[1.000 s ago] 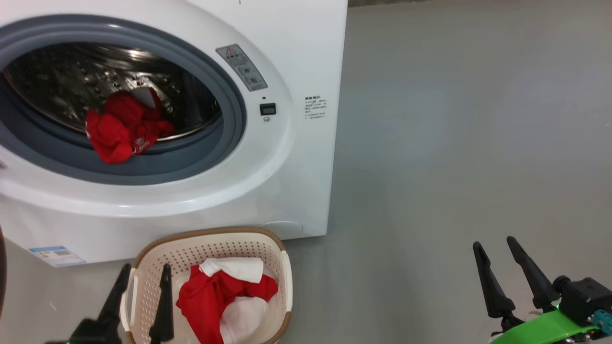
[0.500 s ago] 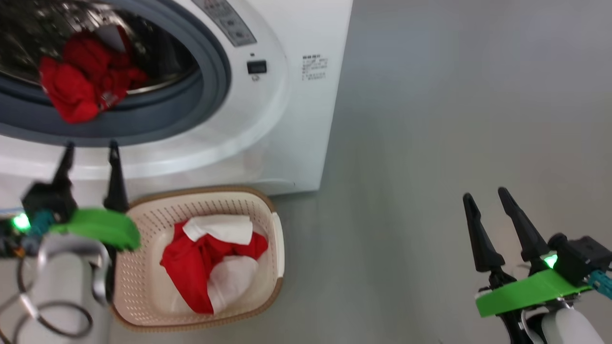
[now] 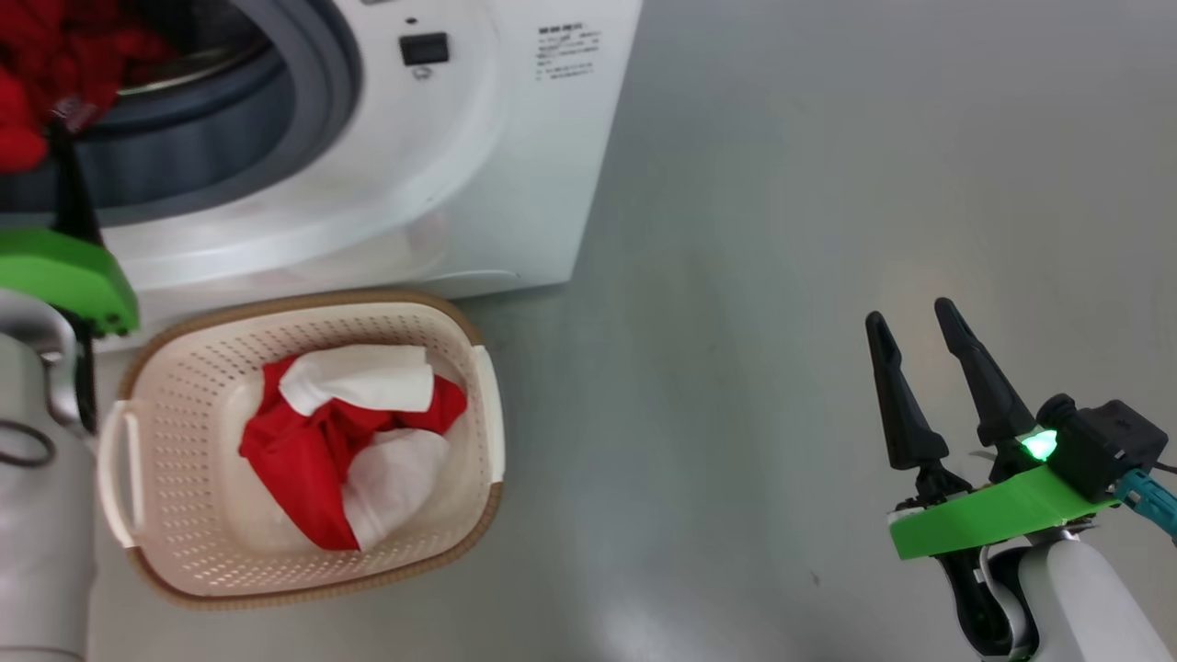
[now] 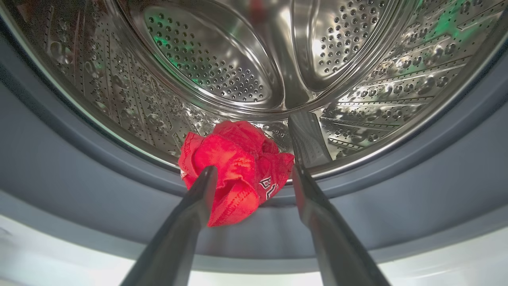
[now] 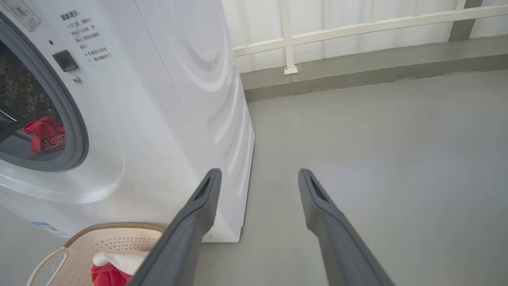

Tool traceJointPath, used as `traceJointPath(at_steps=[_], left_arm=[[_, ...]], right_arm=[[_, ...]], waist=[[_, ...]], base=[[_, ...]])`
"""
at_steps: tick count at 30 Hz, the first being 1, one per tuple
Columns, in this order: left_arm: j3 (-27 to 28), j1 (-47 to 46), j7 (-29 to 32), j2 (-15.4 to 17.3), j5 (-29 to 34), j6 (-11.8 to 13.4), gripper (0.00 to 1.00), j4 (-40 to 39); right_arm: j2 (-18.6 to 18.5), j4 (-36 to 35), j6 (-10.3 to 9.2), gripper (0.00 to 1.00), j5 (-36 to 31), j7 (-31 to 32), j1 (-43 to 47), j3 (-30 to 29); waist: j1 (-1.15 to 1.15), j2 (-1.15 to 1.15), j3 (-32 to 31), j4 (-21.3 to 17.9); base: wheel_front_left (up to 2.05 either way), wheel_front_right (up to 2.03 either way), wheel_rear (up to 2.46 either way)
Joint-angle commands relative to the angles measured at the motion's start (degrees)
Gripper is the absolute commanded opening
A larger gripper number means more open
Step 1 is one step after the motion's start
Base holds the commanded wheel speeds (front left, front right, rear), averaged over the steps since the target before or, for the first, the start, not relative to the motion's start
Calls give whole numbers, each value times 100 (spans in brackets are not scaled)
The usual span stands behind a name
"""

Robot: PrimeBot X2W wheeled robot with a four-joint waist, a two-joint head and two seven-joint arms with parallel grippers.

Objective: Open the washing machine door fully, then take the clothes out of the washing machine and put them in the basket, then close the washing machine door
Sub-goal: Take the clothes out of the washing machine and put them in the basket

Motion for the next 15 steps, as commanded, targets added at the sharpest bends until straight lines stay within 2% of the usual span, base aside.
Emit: traceJointPath(at_steps=[1, 15], left_arm=[[115, -117, -46, 304, 66, 61, 100, -53], [-96, -959, -46, 919, 275, 274, 100, 1173]], right_arm=[[-20, -143, 36, 100, 47, -37, -68, 144], [78, -148, 36, 100, 82, -37, -249, 286]], waist=[[0, 0, 207, -175], [0, 0, 515, -529]], base=[[0, 0, 0], [0, 0, 0]])
